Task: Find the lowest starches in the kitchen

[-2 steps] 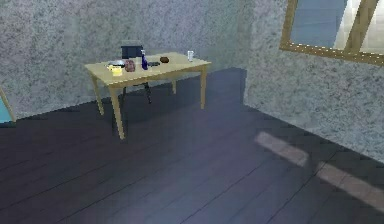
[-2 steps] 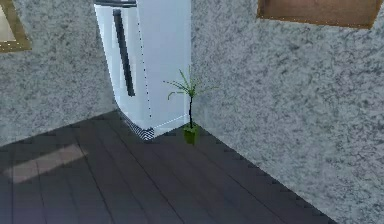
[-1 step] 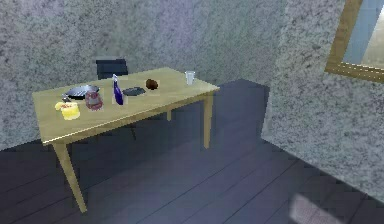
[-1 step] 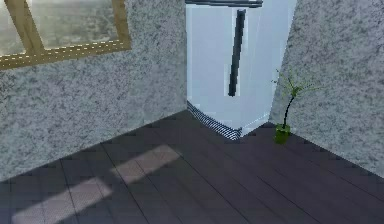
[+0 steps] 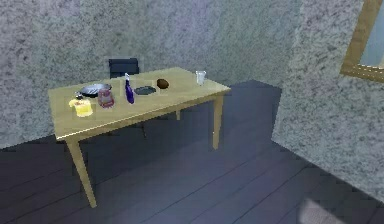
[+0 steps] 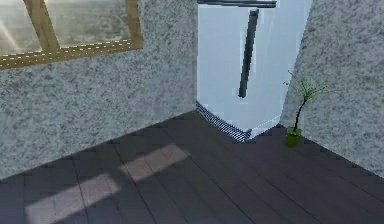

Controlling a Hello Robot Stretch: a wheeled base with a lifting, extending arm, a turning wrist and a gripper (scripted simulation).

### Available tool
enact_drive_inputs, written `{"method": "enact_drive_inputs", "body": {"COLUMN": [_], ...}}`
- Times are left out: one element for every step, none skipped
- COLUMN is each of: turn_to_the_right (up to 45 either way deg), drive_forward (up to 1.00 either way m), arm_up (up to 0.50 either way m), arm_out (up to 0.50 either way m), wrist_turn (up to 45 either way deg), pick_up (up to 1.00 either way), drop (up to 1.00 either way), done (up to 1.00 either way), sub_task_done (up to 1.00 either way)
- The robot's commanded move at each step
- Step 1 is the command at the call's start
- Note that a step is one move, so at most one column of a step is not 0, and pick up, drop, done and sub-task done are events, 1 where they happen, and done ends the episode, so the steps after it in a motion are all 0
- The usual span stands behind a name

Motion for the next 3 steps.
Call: {"method": "enact_drive_inputs", "body": {"turn_to_the_right": [0.0,-36.0,-3.0], "drive_forward": [0.85,0.00,0.00], "arm_up": [0.00,0.00,0.00], "arm_out": [0.00,0.00,0.00], "wrist_turn": [0.0,0.0,0.0], "pick_up": [0.00,0.00,0.00], "drop": [0.00,0.00,0.00], "done": [0.00,0.00,0.00], "sub_task_done": [0.00,0.00,0.00]}}
